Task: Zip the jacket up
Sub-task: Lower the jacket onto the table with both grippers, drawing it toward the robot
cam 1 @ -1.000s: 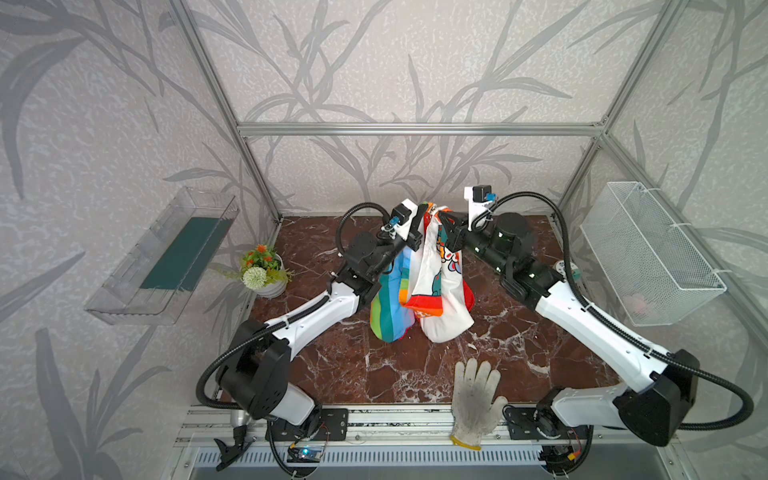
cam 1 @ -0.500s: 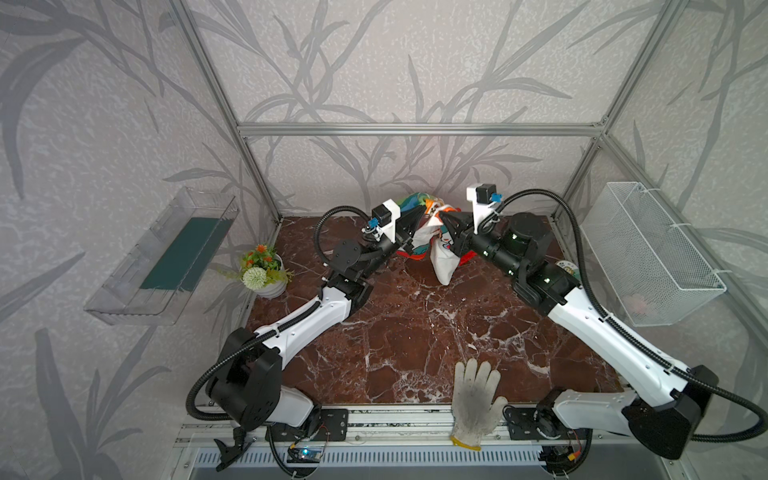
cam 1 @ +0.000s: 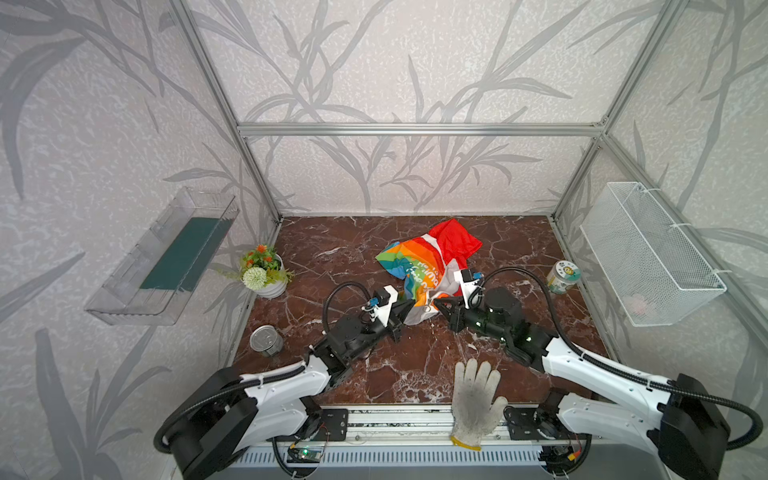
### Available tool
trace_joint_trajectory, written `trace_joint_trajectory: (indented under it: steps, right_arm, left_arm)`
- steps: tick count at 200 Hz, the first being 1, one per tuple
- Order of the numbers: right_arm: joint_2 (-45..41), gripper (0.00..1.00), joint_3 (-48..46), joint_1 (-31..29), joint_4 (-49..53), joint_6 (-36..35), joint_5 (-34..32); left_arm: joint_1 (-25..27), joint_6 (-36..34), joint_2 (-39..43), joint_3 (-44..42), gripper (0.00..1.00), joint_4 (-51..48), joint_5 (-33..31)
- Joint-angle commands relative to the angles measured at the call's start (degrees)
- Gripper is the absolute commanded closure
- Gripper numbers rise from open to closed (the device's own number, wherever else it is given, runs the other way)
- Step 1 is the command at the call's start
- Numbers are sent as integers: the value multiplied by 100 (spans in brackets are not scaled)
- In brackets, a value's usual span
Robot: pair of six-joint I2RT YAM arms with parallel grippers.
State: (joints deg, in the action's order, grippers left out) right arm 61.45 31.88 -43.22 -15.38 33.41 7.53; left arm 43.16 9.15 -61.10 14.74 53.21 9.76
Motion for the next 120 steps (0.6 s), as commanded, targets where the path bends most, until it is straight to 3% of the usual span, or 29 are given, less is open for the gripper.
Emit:
trace_joint_trajectory:
  steps: [1, 70, 108, 120]
  right_arm:
    - [-50, 100, -276, -49, 54, 578, -809]
    - [-72, 100, -767, -464, -278, 808, -1157]
    - [-18, 100, -598, -535, 436, 1204, -1112]
    - [61, 96, -560, -601, 694, 1374, -1078]
  left_arm:
    - [-18, 119, 494, -182, 100, -794, -656]
    - [152, 434, 883, -630, 100, -1087, -765]
    - [171, 386, 798, -460, 100, -1412, -700]
    - [177, 422, 675, -361, 100, -1487, -611]
